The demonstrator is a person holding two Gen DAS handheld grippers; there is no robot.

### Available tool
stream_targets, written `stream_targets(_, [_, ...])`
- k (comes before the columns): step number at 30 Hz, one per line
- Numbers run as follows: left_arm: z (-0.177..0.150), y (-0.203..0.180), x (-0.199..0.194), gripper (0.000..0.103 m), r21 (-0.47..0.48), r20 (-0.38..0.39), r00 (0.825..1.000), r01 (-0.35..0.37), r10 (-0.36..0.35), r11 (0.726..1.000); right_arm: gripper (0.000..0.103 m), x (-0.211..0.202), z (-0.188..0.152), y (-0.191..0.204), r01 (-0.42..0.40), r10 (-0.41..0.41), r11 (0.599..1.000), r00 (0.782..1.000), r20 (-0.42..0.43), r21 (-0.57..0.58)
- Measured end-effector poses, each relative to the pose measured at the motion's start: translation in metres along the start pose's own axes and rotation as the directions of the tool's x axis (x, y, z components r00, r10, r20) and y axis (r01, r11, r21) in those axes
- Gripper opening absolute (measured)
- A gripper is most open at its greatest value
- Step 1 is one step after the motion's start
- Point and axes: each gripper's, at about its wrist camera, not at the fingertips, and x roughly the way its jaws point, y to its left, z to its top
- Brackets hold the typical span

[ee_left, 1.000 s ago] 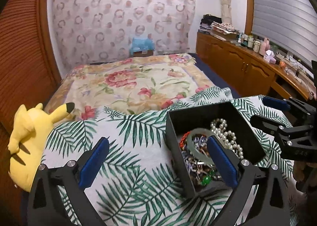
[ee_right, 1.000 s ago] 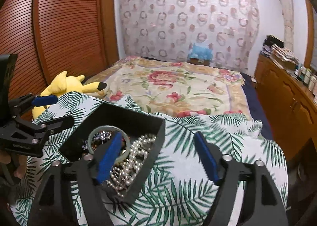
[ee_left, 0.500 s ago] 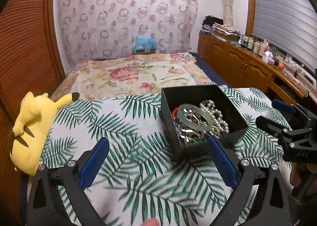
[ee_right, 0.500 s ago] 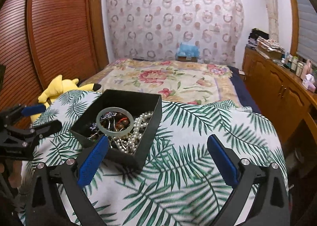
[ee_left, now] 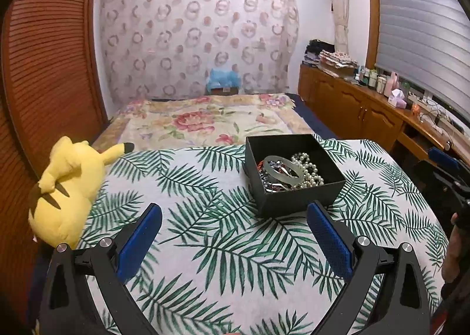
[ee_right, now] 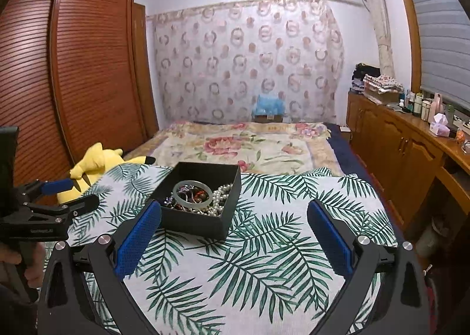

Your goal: Organize jewelry

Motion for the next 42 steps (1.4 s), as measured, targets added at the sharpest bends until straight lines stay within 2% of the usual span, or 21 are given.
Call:
stream_targets(16, [-0.002, 0.006, -0.020, 0.095, 0.011, 0.024, 0.999, -0.024, 0.024, 1.000, 0.100, -0.008, -0.006, 0.005, 0.004, -0.004, 1.000, 1.000, 0.001, 0.010])
stream_targets(42, [0.000, 0.001, -0.024, 0.095, 0.017, 0.039, 0.999, -0.024, 0.023, 1.000, 0.100, -0.004, -0.008, 0.002, 0.005, -0.005, 1.000, 1.000, -0.002, 0.013])
